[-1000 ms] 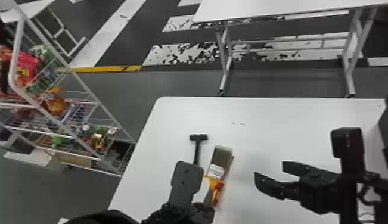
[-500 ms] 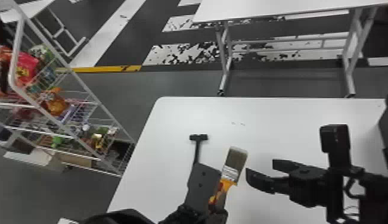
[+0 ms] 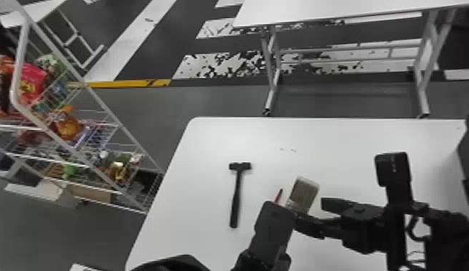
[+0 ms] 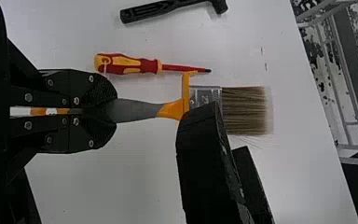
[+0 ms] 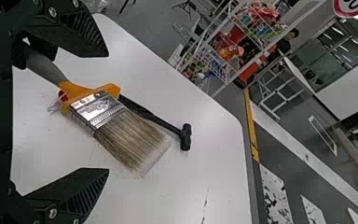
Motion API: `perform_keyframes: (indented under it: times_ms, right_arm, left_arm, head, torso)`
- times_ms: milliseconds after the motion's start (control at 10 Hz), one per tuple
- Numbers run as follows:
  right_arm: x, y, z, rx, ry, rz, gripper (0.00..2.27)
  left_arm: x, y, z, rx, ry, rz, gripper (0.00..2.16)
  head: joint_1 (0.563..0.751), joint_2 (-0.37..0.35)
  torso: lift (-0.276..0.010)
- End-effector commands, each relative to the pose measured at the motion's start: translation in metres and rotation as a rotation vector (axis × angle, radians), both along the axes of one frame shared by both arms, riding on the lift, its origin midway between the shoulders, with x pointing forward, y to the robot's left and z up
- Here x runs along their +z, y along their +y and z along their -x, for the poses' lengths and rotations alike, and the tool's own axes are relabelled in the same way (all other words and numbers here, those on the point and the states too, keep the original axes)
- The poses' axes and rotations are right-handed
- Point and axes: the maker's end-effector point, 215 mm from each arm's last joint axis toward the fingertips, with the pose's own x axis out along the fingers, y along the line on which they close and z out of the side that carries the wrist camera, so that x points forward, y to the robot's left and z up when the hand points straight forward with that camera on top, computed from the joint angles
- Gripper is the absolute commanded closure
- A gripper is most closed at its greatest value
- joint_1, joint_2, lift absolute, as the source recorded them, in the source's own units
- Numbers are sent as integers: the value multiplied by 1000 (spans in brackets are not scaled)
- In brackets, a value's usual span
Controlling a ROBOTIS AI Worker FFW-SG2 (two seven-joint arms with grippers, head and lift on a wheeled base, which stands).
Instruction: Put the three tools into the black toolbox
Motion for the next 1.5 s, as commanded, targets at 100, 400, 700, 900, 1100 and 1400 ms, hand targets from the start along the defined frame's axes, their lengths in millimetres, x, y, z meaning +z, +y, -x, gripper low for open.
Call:
perform_keyframes:
  times_ms: [100, 400, 700, 900, 1100, 1400]
  right_arm:
    - [2, 9, 0, 22, -7, 2, 130]
    - [-5, 13, 3, 34, -3, 14, 130]
    - [-9, 12, 6, 33, 5, 23, 252]
    - [-6, 17, 16, 42, 8, 8, 815]
    - [-9, 7, 17, 19, 31, 10, 2240]
    - [0, -7, 6, -45, -2, 24, 2243]
  left_arm:
    - [0, -4, 2, -11, 0, -6, 1720]
    - [1, -11, 3, -27, -2, 0, 1720]
    - [-2, -14, 3, -41, -2, 2, 1723]
    - [-8, -20, -2, -48, -7, 5, 1720]
    - [-14, -31, -9, -65, -9, 7, 1720]
    - [-18, -46, -14, -80, -11, 12, 1723]
  head:
    - [695, 350]
    - [695, 350]
    - [695, 350]
    - [695, 350]
    - [695, 350]
    - [695, 331]
  torso:
    - [-51]
    - [-51]
    - [-51]
    - [-51]
    - [-51]
    - [-51]
